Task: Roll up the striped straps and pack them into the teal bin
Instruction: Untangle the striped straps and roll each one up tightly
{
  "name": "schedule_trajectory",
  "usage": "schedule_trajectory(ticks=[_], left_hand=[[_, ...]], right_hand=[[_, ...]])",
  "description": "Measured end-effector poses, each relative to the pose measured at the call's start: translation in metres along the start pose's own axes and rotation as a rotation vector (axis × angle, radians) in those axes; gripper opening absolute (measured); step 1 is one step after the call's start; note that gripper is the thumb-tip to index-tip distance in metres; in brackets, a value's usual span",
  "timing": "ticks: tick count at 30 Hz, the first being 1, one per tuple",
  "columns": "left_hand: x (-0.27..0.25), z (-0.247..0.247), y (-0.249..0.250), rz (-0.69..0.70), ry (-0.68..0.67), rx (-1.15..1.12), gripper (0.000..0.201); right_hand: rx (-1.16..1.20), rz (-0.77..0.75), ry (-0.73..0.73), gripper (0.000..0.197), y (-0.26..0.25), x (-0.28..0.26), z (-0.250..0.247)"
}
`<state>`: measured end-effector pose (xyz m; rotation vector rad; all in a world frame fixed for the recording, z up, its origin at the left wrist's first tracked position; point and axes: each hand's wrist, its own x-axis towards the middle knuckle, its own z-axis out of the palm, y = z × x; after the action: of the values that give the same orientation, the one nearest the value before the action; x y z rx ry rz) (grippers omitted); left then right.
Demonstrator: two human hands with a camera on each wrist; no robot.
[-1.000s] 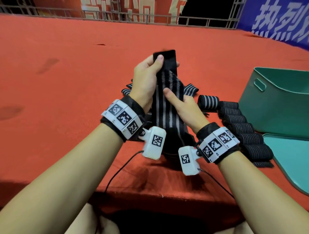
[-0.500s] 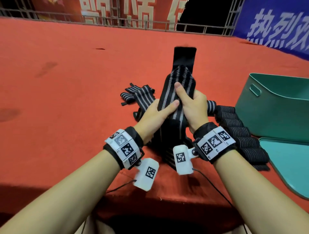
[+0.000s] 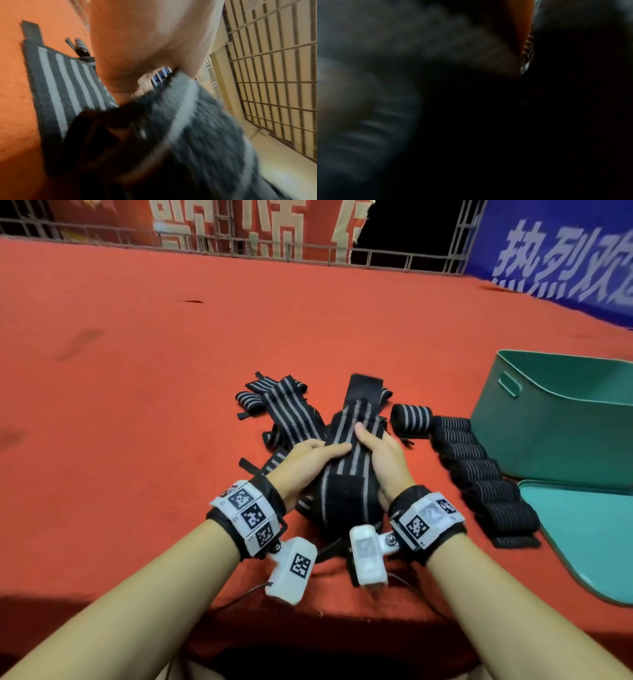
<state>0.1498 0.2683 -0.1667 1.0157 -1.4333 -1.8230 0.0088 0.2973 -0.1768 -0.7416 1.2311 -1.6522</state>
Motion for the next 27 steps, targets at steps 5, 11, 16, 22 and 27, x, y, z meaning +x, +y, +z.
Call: schedule_trajectory(ticks=[5,11,16,22,27], left_hand=[[0.019,-0.017,0.003,0.167,0.134,0.169,0.038],[0.037,-0.026,-0.010,0.389,0.200,0.282,0.021],[0.047,-0.035,-0.009,0.450,0.385,0.164,0.014],[0.067,-0.044,0.059,0.579,0.582,-0.059,0.017],[0.068,-0.041,0.110,0.723,0.690,-0.090,0.007]], right_hand=[[-0.060,0.021,-0.116,0.021,0.007,-0.003,0.000],[-0.228,0.061,-0.178,0.026,0.008,-0.002,-0.006],[-0.453,0.087,-0.490,0.046,-0.017,-0.015,-0.032],[-0.867,-0.045,-0.686,0.033,-0.007,-0.020,-0.039],[-0.530,-0.042,-0.500,0.035,-0.018,-0.020,-0.030]])
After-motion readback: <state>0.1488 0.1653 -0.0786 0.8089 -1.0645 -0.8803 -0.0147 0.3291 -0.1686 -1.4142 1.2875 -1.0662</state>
